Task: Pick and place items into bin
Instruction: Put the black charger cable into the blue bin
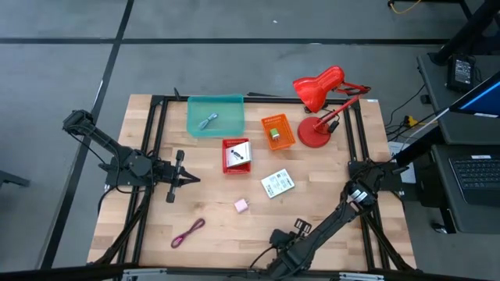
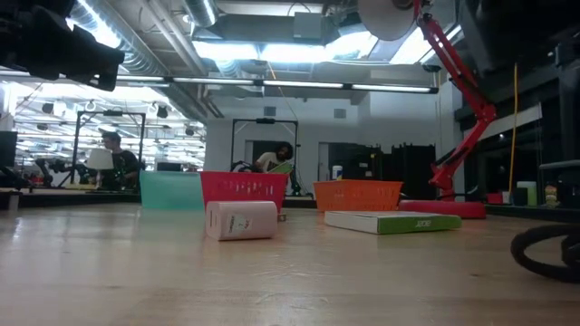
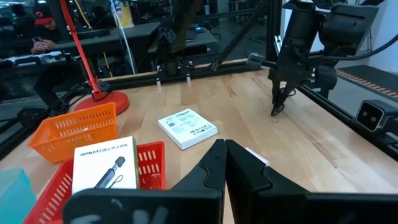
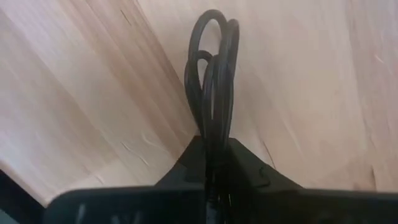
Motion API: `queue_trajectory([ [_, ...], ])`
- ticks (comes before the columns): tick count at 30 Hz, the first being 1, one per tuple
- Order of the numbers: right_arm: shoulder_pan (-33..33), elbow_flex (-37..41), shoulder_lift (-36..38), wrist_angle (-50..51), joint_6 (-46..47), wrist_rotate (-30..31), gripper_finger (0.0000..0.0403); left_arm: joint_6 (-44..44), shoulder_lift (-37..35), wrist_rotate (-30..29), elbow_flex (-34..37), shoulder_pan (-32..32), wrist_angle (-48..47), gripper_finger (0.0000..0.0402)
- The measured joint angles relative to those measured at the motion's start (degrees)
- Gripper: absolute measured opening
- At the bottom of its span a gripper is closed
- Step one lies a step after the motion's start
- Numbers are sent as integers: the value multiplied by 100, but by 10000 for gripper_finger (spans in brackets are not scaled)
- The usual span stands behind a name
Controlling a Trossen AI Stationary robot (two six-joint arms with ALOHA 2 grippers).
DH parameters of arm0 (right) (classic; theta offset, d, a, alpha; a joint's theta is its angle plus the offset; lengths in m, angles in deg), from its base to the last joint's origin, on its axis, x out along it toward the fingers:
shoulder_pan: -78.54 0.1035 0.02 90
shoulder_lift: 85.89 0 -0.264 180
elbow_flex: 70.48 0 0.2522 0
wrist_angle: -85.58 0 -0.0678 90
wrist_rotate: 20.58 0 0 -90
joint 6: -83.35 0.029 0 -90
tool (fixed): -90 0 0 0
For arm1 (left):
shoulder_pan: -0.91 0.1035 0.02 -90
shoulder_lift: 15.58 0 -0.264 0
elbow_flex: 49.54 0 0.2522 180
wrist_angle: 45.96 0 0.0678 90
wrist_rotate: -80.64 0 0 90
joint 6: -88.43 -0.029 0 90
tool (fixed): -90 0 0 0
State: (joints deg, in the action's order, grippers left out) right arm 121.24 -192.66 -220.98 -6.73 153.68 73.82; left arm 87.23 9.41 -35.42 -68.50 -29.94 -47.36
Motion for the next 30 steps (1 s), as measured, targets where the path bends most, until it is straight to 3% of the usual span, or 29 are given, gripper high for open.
queue_trajectory([
  [14, -39, 34, 473, -78, -403, 104, 15, 147, 2, 33, 0, 0, -40, 2],
  [23, -44, 17, 1312, -128, -918, 1148, 15, 151, 2, 42, 0, 0, -57, 2],
  [30, -55, 15, 1489, -264, -1255, 1701, 15, 151, 2, 42, 0, 0, -57, 2],
])
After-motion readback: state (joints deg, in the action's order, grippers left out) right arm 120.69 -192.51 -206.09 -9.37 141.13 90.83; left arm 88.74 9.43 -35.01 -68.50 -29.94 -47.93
